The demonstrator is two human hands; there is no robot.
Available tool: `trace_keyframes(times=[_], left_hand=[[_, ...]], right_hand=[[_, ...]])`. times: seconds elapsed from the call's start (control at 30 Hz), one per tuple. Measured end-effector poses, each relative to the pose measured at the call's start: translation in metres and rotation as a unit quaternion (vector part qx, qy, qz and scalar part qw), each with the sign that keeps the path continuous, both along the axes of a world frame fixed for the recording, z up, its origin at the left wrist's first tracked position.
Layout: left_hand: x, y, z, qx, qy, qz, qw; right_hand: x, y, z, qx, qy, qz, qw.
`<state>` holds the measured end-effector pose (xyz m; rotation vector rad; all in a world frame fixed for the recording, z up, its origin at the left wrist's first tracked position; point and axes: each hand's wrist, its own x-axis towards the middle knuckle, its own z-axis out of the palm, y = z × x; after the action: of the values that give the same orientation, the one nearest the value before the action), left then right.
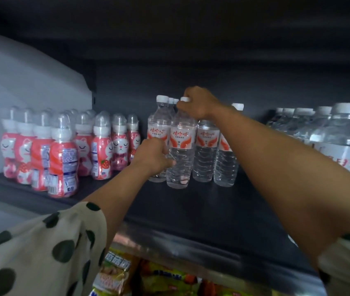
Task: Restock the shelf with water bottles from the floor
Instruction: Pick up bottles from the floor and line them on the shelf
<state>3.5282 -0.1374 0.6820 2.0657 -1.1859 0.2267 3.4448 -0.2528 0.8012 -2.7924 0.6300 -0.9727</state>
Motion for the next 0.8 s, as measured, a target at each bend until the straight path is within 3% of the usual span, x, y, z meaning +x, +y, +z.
trace_keyframes(times=[0.47, 0.8], left_hand=[[-0.010, -0.007, -0.002, 0.001, -0.028, 0.038, 0.999], [-0.006, -0.012, -0.004, -0.004, -0.038, 0.048, 0.998]], right_hand=[[-0.008, 0.013, 0.009, -0.027, 0.059, -0.026, 0.998], [-0.006, 0.005, 0.009, -0.005, 0.053, -0.020, 0.998]])
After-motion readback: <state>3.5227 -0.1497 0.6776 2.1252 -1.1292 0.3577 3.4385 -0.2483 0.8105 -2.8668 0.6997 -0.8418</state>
